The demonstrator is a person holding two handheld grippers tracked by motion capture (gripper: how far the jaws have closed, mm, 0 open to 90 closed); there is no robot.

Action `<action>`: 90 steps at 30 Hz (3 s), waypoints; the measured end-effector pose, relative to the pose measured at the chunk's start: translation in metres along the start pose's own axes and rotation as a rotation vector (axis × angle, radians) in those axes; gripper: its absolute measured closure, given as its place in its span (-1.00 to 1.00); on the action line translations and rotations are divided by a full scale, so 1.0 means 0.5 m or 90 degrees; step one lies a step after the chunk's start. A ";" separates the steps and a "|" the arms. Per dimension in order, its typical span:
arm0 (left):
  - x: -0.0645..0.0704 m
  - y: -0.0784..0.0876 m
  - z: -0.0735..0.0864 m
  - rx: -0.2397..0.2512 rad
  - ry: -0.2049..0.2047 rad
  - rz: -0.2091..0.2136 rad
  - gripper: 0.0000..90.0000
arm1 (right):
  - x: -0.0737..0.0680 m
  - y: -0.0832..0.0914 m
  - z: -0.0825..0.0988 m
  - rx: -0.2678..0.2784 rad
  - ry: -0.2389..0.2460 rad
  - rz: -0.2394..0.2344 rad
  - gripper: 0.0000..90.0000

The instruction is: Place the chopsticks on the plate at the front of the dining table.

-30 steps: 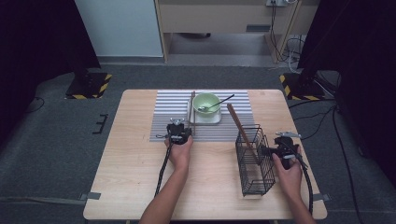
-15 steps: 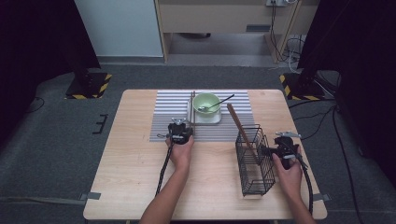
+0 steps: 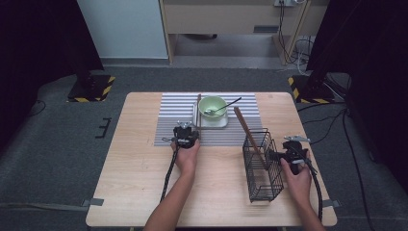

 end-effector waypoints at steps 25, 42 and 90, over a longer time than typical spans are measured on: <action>-0.007 0.001 -0.008 0.004 -0.016 0.004 0.82 | 0.000 0.000 0.000 0.000 0.000 0.000 -0.98; -0.006 -0.007 -0.007 0.004 -0.017 0.009 0.81 | 0.000 0.000 0.000 0.000 0.000 0.000 -0.98; 0.020 0.025 -0.024 0.037 -0.045 0.006 0.11 | 0.000 0.000 0.000 -0.001 -0.001 0.000 -0.99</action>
Point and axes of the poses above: each handheld gripper's, and its own axes: y roughly backward along the jaws, z roughly out of its underside, x roughly to its right, the point moved 9 cm from there along -y, roughly forward along the jaws, and after that the axes turned 8 degrees about z, right-handed, at the moved point
